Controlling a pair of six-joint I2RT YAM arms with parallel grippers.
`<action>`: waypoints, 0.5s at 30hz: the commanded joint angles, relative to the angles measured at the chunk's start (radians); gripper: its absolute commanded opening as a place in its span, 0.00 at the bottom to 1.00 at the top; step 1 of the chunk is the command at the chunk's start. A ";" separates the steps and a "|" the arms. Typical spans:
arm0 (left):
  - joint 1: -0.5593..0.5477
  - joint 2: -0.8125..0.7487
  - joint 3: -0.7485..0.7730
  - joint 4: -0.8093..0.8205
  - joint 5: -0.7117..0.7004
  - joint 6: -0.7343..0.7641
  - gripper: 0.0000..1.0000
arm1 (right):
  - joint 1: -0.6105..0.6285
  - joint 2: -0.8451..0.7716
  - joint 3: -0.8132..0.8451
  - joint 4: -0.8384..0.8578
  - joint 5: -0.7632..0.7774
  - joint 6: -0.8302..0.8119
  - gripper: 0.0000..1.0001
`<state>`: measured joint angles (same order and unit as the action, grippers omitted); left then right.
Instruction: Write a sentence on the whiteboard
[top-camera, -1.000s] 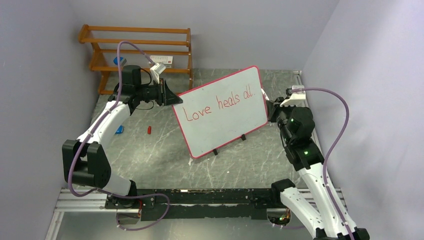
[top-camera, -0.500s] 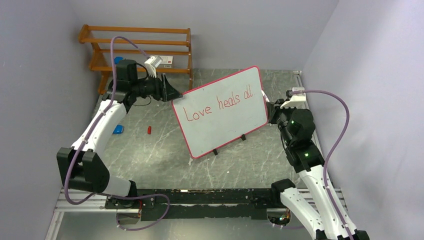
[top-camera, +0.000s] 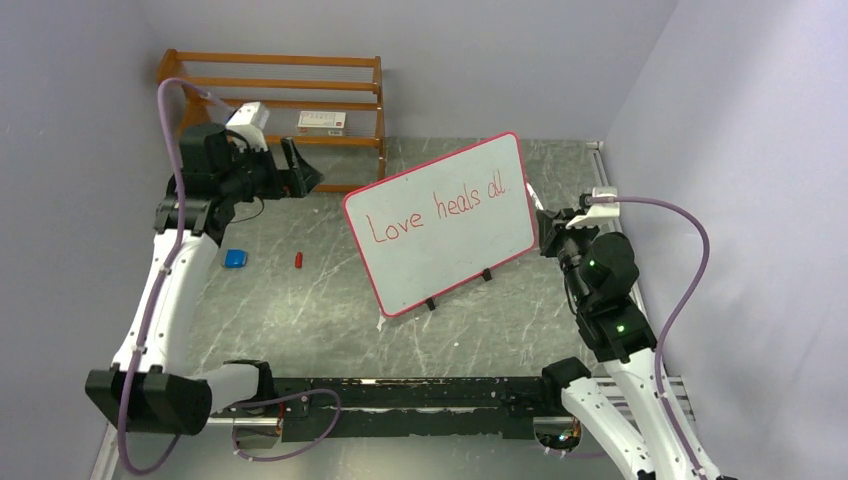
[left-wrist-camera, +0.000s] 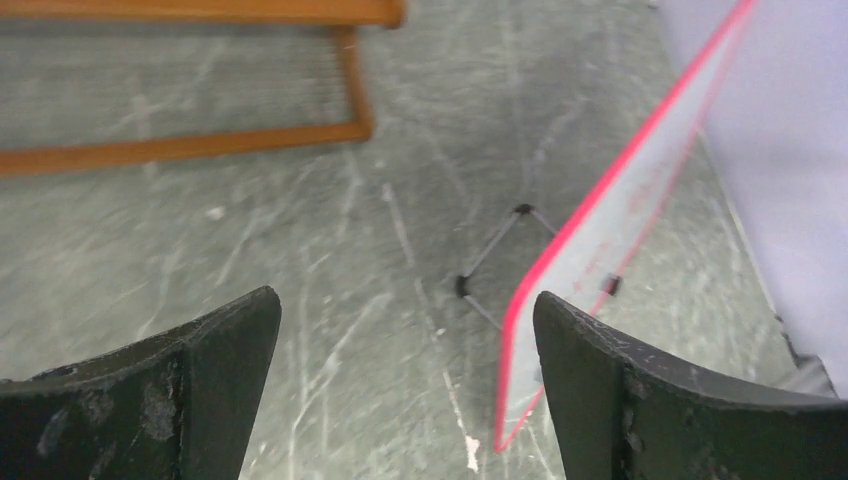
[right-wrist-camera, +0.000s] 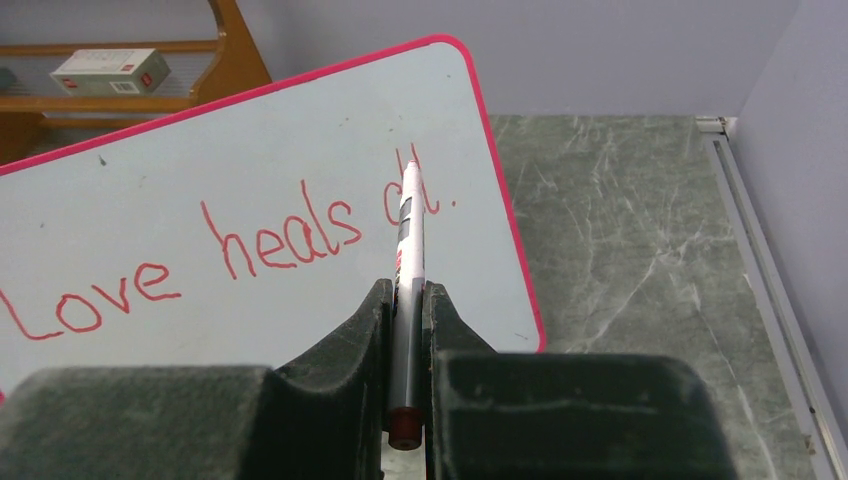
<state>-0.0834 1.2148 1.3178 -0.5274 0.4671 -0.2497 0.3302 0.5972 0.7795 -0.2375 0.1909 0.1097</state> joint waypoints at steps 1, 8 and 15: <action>0.034 -0.072 -0.040 -0.153 -0.241 0.000 0.99 | 0.046 -0.042 -0.015 0.000 0.052 -0.008 0.00; 0.036 -0.093 -0.148 -0.195 -0.429 -0.026 0.99 | 0.110 -0.099 -0.035 -0.014 0.101 -0.009 0.00; 0.038 0.070 -0.235 -0.162 -0.416 -0.032 0.83 | 0.134 -0.132 -0.048 -0.013 0.120 -0.008 0.00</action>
<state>-0.0521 1.1980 1.1240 -0.6827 0.0853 -0.2729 0.4530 0.4904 0.7486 -0.2596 0.2852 0.1078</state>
